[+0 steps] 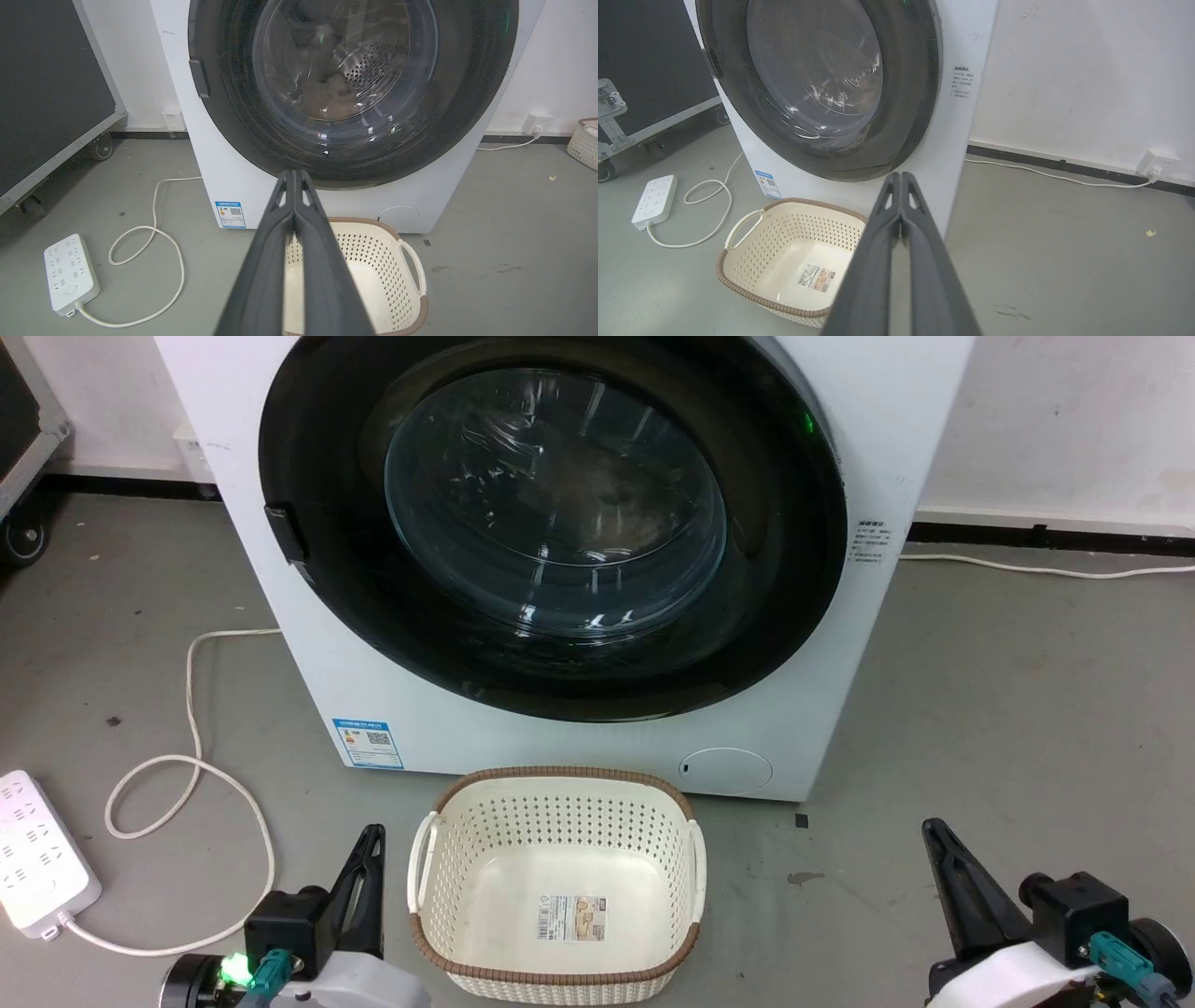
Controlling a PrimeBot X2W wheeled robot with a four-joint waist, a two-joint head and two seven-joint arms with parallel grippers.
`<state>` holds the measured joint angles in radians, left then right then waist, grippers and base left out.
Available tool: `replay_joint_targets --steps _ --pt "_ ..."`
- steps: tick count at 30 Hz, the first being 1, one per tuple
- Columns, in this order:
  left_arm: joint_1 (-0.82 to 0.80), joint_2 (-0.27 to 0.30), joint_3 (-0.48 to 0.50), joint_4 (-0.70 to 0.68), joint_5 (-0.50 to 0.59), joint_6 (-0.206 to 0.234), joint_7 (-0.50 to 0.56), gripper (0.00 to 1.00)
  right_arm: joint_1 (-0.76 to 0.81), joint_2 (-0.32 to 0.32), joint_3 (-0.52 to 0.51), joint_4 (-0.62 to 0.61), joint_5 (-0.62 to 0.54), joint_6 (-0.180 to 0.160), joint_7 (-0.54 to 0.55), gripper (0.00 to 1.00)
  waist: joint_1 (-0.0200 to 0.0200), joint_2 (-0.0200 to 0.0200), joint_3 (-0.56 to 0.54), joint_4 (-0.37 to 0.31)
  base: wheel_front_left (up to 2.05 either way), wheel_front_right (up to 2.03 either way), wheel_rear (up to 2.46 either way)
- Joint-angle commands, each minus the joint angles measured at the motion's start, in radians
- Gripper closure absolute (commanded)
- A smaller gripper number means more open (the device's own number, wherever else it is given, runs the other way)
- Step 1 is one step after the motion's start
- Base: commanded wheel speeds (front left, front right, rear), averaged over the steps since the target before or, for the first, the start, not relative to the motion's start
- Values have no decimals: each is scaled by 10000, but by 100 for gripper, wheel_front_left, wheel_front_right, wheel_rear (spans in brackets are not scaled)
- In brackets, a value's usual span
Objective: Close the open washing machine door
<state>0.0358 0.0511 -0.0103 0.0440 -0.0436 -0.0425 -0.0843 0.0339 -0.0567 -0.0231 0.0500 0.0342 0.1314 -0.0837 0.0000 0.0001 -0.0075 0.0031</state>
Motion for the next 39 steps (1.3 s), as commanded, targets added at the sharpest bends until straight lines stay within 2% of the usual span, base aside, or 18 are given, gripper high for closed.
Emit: replay_joint_targets --steps 1,39 --pt "-159 -4 42 -65 112 69 64 100 -179 44 30 -108 -75 -5 55 100 0 -1 2 0 0 0 0" --pt "-358 -9 103 -440 436 425 843 100 -339 64 231 -500 -342 -7 837 100 0 -1 75 -31 0 0 0"
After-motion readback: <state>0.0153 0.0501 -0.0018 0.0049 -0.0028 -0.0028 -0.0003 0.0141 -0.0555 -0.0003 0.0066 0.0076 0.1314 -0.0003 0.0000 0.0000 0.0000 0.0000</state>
